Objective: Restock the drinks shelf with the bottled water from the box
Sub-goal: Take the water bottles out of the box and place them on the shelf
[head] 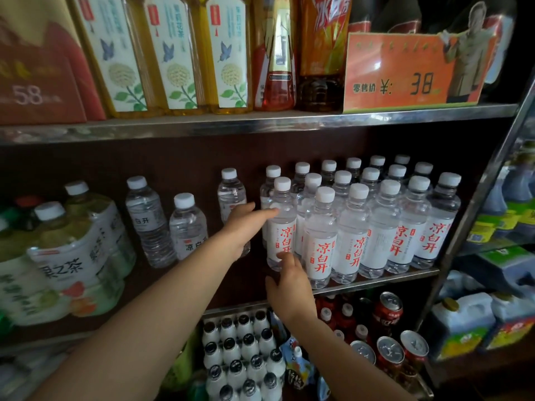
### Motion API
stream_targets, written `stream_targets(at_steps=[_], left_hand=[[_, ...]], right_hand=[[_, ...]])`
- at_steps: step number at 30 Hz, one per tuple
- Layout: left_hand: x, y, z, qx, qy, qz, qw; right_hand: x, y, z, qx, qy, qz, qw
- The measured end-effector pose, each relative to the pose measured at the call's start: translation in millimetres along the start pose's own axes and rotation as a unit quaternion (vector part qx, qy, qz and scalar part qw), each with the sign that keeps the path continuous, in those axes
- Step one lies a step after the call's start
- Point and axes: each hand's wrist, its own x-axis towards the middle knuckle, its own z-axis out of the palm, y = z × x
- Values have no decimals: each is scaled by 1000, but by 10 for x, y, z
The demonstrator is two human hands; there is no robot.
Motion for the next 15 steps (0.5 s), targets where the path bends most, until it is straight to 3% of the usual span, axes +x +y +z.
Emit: stream_targets(at_steps=[4,8,15], left_hand=[[-285,-33,-231,47,34,-5,998],[-672,-17,-604,130,13,-3,991],[-1529,-136,-1476,254,32,-74,964]], right_hand=[[-68,-171,-100,-33,-14,-7,999],[-106,-440,-270,-53,-65,-15,996],[-445,-1068,-316,-92,-133,-55,985]])
